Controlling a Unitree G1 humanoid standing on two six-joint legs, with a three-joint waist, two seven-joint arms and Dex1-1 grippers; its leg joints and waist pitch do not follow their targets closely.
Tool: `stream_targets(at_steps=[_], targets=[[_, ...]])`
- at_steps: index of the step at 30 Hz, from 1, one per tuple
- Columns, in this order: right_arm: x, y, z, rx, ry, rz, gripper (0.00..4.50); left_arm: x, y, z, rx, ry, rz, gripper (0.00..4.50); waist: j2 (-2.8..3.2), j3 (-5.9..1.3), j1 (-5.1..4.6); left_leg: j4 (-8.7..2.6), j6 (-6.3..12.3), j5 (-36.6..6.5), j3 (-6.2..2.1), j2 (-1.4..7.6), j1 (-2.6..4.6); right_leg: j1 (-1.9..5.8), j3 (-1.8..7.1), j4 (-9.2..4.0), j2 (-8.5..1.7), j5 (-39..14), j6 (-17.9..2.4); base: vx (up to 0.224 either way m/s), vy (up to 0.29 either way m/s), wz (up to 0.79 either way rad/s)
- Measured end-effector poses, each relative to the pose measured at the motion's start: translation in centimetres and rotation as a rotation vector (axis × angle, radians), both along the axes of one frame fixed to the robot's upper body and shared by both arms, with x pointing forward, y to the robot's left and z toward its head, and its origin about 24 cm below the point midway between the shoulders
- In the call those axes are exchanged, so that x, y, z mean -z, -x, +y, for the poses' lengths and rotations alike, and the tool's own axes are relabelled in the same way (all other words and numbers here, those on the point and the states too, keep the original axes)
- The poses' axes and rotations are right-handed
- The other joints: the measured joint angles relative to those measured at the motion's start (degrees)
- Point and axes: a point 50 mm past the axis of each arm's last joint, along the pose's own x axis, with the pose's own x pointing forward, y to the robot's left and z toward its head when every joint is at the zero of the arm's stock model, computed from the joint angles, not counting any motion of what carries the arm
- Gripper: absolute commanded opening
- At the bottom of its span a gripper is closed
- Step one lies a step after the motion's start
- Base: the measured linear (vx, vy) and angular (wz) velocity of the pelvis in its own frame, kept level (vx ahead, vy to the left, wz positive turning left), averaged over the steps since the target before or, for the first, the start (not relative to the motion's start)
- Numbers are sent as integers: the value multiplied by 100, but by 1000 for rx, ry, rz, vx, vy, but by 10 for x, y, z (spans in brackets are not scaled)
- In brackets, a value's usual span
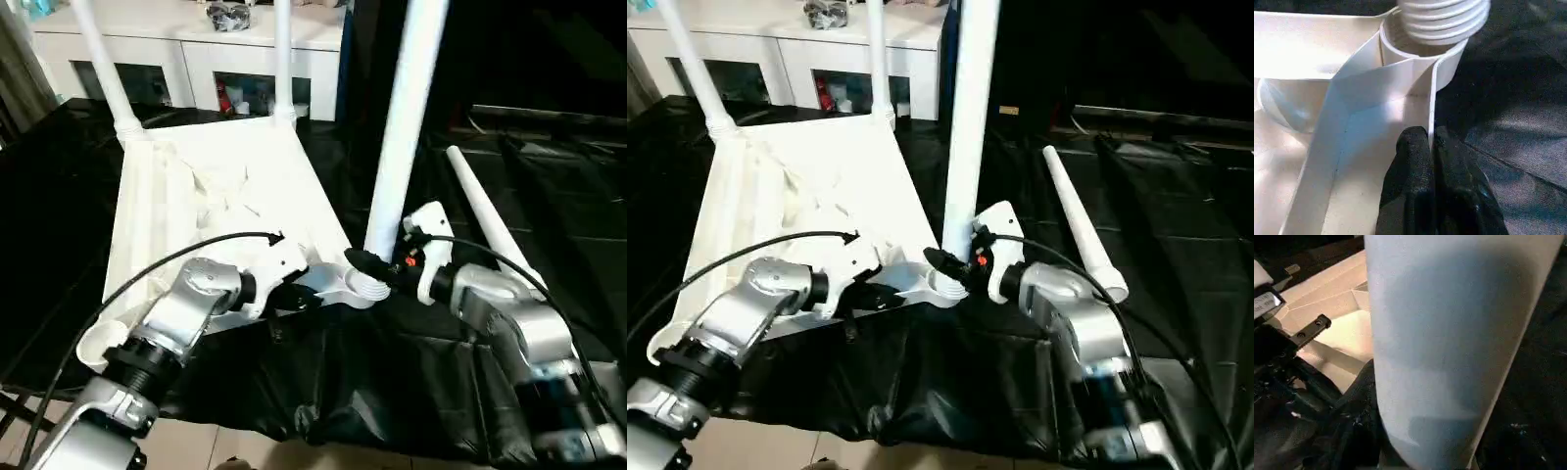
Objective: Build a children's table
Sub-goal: Insert table leg to table base
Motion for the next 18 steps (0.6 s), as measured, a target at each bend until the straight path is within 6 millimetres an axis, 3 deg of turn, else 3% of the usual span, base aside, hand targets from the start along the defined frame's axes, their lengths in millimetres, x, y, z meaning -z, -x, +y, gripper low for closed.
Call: stream_targets(at_steps=[18], targets=[[11, -16, 1, -15, -64, 64, 193, 0, -1, -1, -3, -10, 6, 0, -43, -2, -5, -2, 2, -1, 4, 0, 3, 1, -1, -13, -1, -2, 3, 0, 0, 0]])
